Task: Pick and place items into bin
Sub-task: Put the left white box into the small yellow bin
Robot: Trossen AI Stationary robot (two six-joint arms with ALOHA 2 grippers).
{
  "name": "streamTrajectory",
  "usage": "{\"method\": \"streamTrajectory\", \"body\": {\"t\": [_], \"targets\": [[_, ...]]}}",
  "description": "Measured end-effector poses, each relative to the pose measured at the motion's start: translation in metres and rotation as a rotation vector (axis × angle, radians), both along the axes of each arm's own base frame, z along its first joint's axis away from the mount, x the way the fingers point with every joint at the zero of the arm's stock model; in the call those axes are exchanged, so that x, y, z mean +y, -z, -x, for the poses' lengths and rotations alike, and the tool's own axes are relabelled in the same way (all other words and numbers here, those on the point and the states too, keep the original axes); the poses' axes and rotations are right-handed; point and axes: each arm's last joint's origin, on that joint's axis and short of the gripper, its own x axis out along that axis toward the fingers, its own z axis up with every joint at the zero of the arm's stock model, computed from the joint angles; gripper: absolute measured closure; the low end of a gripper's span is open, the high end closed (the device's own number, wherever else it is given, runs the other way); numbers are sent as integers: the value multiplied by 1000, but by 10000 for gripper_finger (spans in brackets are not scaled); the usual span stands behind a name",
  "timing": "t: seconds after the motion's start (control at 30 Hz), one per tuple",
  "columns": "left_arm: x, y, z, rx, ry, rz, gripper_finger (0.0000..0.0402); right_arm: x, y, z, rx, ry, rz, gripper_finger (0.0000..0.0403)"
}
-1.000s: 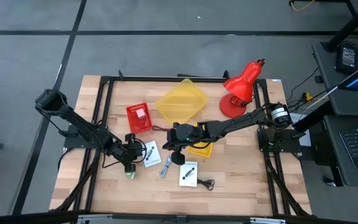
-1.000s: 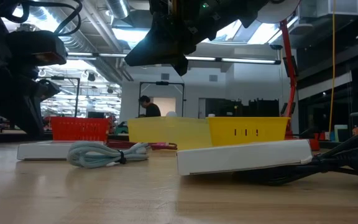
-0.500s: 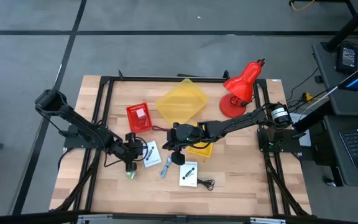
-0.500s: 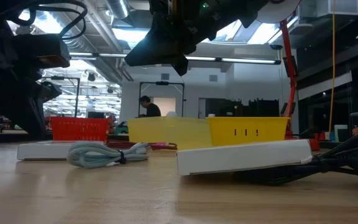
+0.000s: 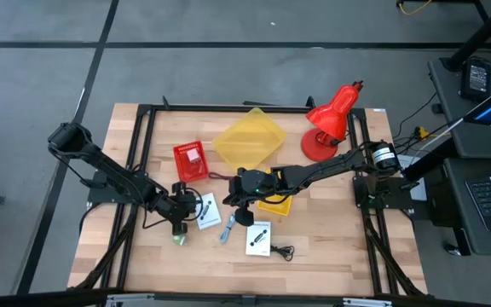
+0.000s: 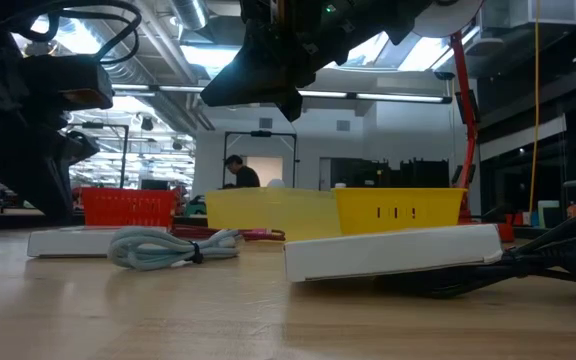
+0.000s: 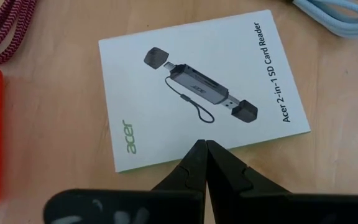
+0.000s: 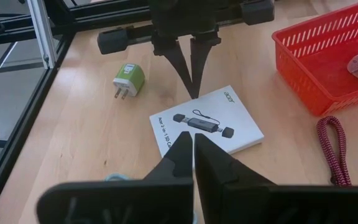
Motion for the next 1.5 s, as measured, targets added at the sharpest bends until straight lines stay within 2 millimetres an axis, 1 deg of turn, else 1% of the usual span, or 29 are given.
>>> {"method": "streamTrajectory", "body": {"t": [0.33, 1.0, 1.27, 1.4, 1.5], "targets": [[-2, 7, -3, 18, -1, -14, 400, 0, 0, 0, -1, -4, 6, 402], [-1, 9, -1, 51, 11, -6, 400, 0, 1, 0, 3, 6, -9, 402], [-1, 2, -1, 13, 14, 0, 400, 1, 16, -4, 37, 6, -4, 402], [-3, -5, -5, -28, 47, -12, 400, 0, 17, -4, 42, 7, -4, 402], [-2, -5, -6, -30, 52, -26, 400, 0, 17, -5, 37, 7, -3, 402]]}}
